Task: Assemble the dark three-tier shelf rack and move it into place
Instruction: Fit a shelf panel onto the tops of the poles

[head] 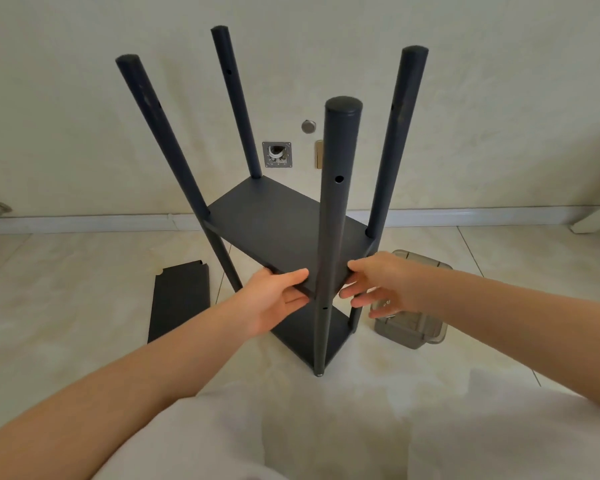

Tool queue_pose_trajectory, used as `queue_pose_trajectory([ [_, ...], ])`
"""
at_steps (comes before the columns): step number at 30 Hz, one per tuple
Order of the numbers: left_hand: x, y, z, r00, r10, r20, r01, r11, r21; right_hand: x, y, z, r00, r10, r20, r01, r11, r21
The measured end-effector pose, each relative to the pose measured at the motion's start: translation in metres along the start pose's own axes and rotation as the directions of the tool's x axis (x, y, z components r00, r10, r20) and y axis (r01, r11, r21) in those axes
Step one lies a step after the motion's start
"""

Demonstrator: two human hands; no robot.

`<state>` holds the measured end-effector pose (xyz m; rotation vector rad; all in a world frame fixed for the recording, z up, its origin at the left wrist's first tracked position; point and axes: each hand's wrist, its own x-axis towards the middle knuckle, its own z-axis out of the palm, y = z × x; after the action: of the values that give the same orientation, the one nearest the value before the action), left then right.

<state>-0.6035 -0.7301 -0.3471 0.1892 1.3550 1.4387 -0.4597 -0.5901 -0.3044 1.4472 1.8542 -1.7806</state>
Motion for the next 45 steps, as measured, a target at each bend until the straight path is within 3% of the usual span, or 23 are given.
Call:
queue_pose_trajectory([
  [1, -0.002, -0.002, -0.003, 1.000, 0.006, 0.023, -0.006, 1.000, -0.002, -0.001, 0.001, -0.012, 1.000, -0.029, -0.011, 0.028, 0.999, -0.028],
  [4, -0.009, -0.004, -0.010, 0.998, 0.010, 0.066, -0.009, 1.000, -0.017, 0.006, 0.000, -0.050, 0.946, -0.230, -0.227, 0.201, 0.969, -0.145],
  [5, -0.011, -0.005, -0.012, 0.997, 0.011, 0.078, -0.009, 1.000, -0.019, 0.008, -0.001, -0.059, 0.933, -0.279, -0.228, 0.254, 0.958, -0.133],
  [7, -0.013, -0.006, -0.014, 0.996, 0.014, 0.091, -0.012, 1.000, -0.019, 0.013, 0.000, -0.069, 0.940, -0.333, -0.070, 0.329, 0.942, -0.068],
  [9, -0.014, -0.007, -0.014, 0.995, 0.029, 0.093, -0.027, 1.000, -0.014, 0.018, 0.001, -0.064, 0.922, -0.386, 0.037, 0.386, 0.907, -0.169],
  [11, -0.013, -0.007, -0.014, 0.996, 0.035, 0.088, -0.035, 0.999, -0.004, 0.025, 0.000, -0.055, 0.885, -0.465, 0.014, 0.451, 0.851, -0.268],
  [13, -0.013, -0.008, -0.014, 0.996, 0.040, 0.083, -0.040, 0.999, 0.006, 0.029, -0.001, -0.049, 0.855, -0.516, -0.054, 0.486, 0.834, -0.262],
  [16, -0.012, -0.007, -0.015, 0.997, 0.045, 0.069, -0.046, 0.999, 0.015, 0.033, -0.001, -0.049, 0.832, -0.545, -0.101, 0.493, 0.811, -0.316],
  [25, -0.008, -0.011, -0.019, 0.995, 0.059, 0.080, -0.060, 0.998, 0.007, 0.029, -0.008, -0.051, 0.826, -0.562, -0.040, 0.493, 0.754, -0.434],
  [45, -0.001, -0.015, -0.024, 0.995, 0.006, 0.099, -0.011, 0.999, 0.051, 0.041, -0.003, -0.048, 0.829, -0.548, -0.110, 0.486, 0.804, -0.343],
])
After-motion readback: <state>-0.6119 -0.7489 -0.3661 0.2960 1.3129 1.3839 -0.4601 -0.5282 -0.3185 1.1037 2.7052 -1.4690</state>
